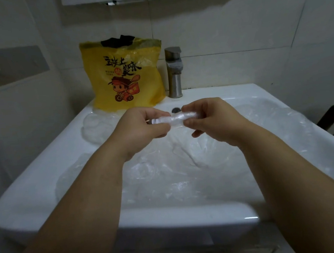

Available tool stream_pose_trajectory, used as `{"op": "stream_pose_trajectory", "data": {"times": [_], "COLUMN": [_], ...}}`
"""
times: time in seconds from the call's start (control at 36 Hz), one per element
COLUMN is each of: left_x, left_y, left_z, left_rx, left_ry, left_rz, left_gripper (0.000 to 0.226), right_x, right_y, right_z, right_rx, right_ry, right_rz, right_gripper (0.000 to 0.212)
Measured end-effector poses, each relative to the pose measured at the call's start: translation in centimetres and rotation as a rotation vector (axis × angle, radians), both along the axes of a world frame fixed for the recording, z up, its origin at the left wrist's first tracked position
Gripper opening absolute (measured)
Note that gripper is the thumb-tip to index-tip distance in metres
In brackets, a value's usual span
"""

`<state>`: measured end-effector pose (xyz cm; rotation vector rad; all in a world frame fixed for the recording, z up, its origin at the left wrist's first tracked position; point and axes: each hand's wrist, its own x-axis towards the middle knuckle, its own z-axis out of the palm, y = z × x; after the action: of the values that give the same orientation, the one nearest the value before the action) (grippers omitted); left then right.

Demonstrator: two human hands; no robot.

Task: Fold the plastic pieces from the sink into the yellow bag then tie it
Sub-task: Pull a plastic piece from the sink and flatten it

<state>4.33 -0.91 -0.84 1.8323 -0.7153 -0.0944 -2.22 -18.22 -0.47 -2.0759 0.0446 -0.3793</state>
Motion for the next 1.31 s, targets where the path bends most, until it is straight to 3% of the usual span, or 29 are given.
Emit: {"op": "stream_pose_trajectory", "data": {"times": [0.11,0.25,0.28,0.42,0.69,0.78,0.81,0.86,0.94,1.06,1.19,1.31], "left_x": [0.3,0.5,0.5,0.2,0.6,0.0,-0.1,-0.4,-1.3,-1.4,-1.0,-0.1], "left_y": [-0.1,-0.1,-0.2,-0.4,-0.7,-1.0,-1.2,-1.6,-2.5,-3.1,-2.4,-1.7], "left_z": [-0.5,-0.3,-0.2,0.6,1.1,1.5,1.4,0.9,-0.2,-0.4,0.6,0.8], "left_rx": [0.101,0.028,0.007,-0.272,-0.617,-0.773,-0.766,-0.548,-0.164,-0.179,-0.350,-0.378], "left_ry": [-0.073,-0.066,-0.031,0.239,0.358,0.457,0.510,0.544,0.436,0.419,0.472,0.428], "left_rz": [0.056,0.034,0.026,-0.035,0.039,-0.080,-0.155,-0.215,-0.215,-0.024,-0.063,0.092], "left_gripper": [0.013,0.010,0.008,0.007,0.009,0.013,0.026,0.048,0.052,0.041,0.047,0.039], "right_x": [0.2,0.1,0.0,-0.4,-1.0,-0.7,-0.6,-0.4,-0.2,-0.1,-0.5,-0.5], "right_y": [0.2,-0.1,-0.2,0.0,0.6,1.4,1.8,2.8,3.6,3.6,2.9,2.1], "right_z": [-0.5,-0.1,0.0,0.6,1.2,1.1,1.0,0.7,0.2,-0.1,0.5,0.8], "right_rx": [-0.235,-0.420,-0.425,-0.085,0.415,0.505,0.534,0.573,0.539,0.476,0.492,0.508], "right_ry": [-0.053,-0.125,-0.121,-0.042,0.100,0.084,0.074,0.067,0.095,0.117,0.165,0.211], "right_rz": [-0.058,-0.124,-0.120,-0.038,0.229,0.233,0.235,0.263,0.266,0.252,0.245,0.207], "right_gripper": [0.028,0.008,0.015,0.017,0.017,0.018,0.019,0.022,0.021,0.028,0.020,0.026]}}
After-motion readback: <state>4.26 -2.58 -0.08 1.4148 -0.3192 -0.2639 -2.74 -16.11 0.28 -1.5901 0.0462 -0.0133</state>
